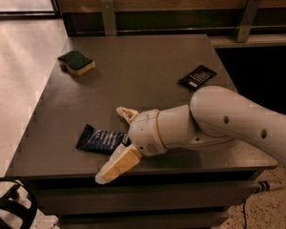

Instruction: Move rxbar blueberry near sponge

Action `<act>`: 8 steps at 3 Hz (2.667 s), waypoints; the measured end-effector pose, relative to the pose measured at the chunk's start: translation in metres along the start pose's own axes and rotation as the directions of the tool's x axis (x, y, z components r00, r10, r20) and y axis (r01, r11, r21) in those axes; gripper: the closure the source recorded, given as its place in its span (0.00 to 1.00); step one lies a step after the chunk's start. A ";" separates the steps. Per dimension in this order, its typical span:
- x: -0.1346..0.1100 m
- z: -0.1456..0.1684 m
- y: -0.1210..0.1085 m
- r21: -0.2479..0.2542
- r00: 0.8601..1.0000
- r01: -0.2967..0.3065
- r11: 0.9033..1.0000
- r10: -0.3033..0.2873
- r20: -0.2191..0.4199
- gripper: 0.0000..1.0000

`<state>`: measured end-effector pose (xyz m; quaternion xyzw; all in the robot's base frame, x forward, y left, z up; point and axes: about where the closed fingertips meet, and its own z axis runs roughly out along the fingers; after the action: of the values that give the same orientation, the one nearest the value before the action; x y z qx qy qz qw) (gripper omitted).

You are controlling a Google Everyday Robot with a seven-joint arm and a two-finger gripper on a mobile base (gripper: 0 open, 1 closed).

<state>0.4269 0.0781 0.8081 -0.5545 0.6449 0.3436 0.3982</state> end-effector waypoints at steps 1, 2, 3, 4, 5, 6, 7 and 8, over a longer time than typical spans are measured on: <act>-0.002 0.001 0.002 -0.002 1.000 0.005 1.000 -0.005 -0.001 0.18; -0.004 0.002 0.003 -0.004 1.000 0.009 1.000 -0.009 -0.002 0.42; -0.005 0.002 0.004 -0.006 1.000 0.013 1.000 -0.013 -0.003 0.65; -0.007 0.003 0.005 -0.007 1.000 0.017 1.000 -0.017 -0.004 0.88; -0.008 0.004 0.007 -0.009 1.000 0.021 1.000 -0.021 -0.005 1.00; -0.008 0.004 0.007 -0.009 1.000 0.021 1.000 -0.021 -0.006 1.00; -0.015 -0.006 -0.001 -0.003 0.999 0.033 0.999 -0.033 -0.025 1.00; -0.030 -0.027 -0.025 0.020 0.997 0.058 0.998 -0.057 -0.048 1.00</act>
Offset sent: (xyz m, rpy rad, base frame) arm -0.0010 0.0013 0.0012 -0.0010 -0.0027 0.0032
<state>0.4499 0.0636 0.8475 -0.5766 0.6417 0.3119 0.3981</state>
